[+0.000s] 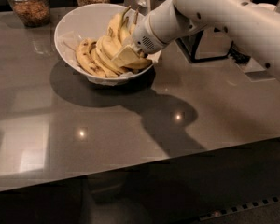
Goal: Pick banana from white bowl
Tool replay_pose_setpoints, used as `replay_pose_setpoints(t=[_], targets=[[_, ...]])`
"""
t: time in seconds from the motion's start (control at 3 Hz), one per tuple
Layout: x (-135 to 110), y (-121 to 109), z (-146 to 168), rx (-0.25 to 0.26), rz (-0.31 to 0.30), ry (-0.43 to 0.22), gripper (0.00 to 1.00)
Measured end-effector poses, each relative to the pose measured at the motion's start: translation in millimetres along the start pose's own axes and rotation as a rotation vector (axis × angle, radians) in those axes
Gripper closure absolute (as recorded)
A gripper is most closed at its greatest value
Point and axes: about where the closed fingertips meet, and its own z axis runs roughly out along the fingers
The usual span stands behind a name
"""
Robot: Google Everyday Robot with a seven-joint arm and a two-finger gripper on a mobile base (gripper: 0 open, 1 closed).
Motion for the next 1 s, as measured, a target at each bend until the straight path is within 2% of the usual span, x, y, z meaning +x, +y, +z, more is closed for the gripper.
replay_pose_setpoints(t=[0.33,1.0], targets=[[-1,0,-1,0.001,-0.003,0.000,1.00],[-16,4,-18,0.003,-0.044,0.011,1.00]])
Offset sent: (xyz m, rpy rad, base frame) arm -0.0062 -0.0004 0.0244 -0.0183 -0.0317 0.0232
